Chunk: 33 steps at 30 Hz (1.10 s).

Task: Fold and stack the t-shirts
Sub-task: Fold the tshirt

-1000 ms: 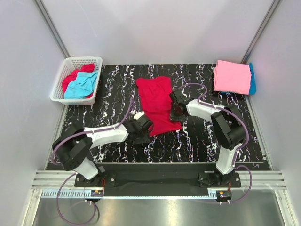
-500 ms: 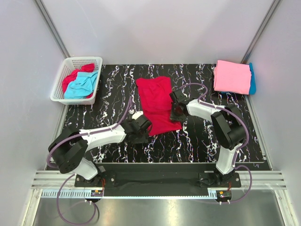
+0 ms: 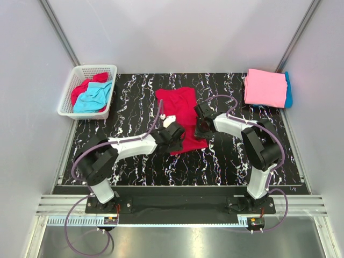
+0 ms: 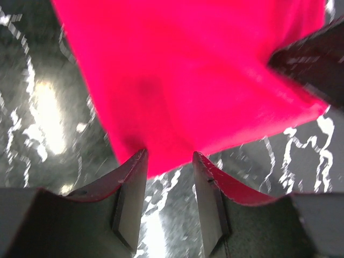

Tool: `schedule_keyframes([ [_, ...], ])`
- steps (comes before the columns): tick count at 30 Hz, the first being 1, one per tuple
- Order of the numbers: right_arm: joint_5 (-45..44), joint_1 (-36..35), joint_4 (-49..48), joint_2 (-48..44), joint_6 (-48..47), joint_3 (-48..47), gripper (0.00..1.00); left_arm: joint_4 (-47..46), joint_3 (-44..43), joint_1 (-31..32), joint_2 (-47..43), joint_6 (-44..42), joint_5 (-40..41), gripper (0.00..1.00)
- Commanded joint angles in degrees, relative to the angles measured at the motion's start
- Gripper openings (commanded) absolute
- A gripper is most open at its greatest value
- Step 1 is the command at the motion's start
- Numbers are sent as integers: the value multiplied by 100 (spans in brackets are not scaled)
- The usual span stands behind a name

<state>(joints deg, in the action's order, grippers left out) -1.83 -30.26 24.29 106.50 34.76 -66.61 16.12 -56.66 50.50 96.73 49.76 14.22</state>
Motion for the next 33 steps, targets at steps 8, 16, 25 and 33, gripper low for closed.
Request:
schedule_keyframes([
  [8, 33, 20, 155, 99, -40, 166, 8, -48, -460, -23, 338, 16, 485, 44],
  [16, -81, 20, 163, 327, -40, 17, 8, 242, -346, -14, 672, -19, 205, 44],
  [25, -388, 363, 216, 767, -198, -493, 7, 252, 550, 12, 532, 8, -59, 44],
  [33, -608, 688, 409, 1136, -470, -1143, 7, 155, 911, 56, 408, 8, -200, 44],
])
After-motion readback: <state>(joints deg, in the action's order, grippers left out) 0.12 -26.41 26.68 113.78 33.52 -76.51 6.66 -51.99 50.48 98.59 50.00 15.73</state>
